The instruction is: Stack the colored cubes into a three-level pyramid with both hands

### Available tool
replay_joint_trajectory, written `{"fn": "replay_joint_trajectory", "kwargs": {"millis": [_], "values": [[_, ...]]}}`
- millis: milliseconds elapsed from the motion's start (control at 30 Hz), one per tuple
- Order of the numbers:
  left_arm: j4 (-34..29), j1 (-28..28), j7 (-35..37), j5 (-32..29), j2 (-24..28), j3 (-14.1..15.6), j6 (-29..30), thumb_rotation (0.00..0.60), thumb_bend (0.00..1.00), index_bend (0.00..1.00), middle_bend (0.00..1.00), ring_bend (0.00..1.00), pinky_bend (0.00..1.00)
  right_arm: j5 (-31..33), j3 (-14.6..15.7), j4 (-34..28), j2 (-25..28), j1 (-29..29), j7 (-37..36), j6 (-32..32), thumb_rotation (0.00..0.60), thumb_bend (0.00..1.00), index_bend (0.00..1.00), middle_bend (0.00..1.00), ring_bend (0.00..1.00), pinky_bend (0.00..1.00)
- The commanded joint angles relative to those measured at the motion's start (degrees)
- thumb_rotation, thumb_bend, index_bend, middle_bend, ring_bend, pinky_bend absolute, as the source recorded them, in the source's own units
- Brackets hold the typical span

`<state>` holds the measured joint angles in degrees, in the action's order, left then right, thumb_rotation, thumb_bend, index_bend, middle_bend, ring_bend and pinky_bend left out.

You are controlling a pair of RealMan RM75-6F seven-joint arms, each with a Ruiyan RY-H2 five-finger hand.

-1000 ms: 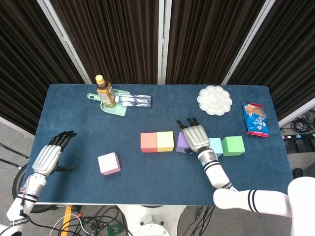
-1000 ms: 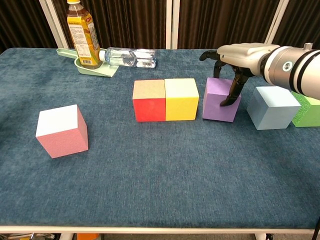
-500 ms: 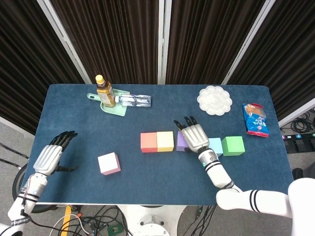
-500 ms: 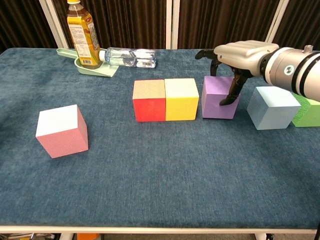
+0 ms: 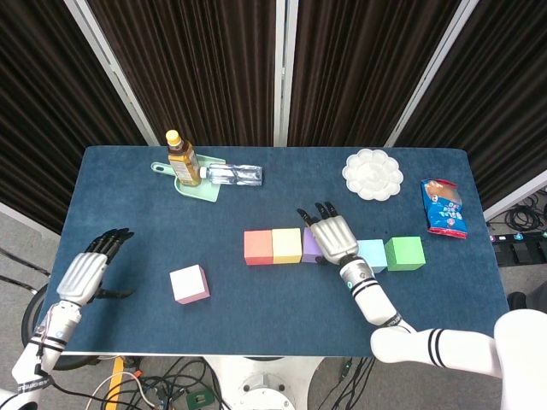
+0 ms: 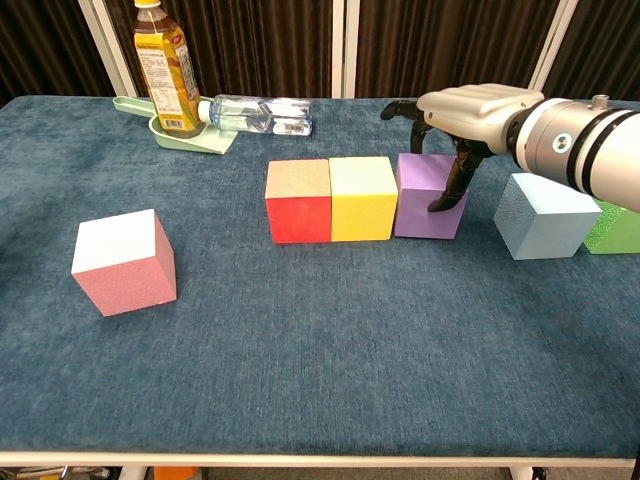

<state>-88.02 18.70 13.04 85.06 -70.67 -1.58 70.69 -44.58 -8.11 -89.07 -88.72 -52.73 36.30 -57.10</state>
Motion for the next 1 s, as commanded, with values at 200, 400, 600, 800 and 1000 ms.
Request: {"fn": "replay_joint_trajectory", "kwargs": {"millis": [200, 400, 600, 800, 1000], "values": [[0.1, 0.1, -0.2, 0.0, -0.1, 0.0, -0.1, 0.6, 0.0, 0.1, 0.05, 0.0, 0.11, 0.0, 0.1, 0.2, -0.3, 0.1, 0.4, 0.1, 0.6, 0.1, 0.0, 0.46, 0.0, 0.0], [0.1, 0.0, -0.3, -0.1, -0.1, 0.0, -0.2, 0.6, 0.0, 0.1, 0.05, 0.0, 0.11, -0.3, -0.1, 0.8, -0.7, 0.0, 0.5, 0.3, 0.6, 0.1, 0.0, 0.46, 0.0, 0.0], [0.0, 0.0, -0.4, -0.3, -0.1, 0.1, -0.3, 0.6, 0.0, 0.1, 0.05, 0.0, 0.11, -1.0, -0.1, 1.3, -0.8, 0.0, 0.2, 0.8, 0.6, 0.1, 0.0, 0.45, 0.0, 0.0], [0.1, 0.1, -0.6, -0.3, -0.2, 0.1, -0.5, 0.6, 0.0, 0.1, 0.05, 0.0, 0.11, -2.2, 0.1, 1.9, -0.8, 0.1, -0.2, 1.1, 0.6, 0.1, 0.0, 0.45, 0.0, 0.0], [0.1, 0.1, -0.8, -0.5, -0.2, 0.0, -0.8, 0.6, 0.0, 0.1, 0.05, 0.0, 0.11, -2.8, 0.1, 2.9, -1.4, 0.0, -0.5, 1.7, 0.6, 0.1, 0.0, 0.45, 0.0, 0.0]]}}
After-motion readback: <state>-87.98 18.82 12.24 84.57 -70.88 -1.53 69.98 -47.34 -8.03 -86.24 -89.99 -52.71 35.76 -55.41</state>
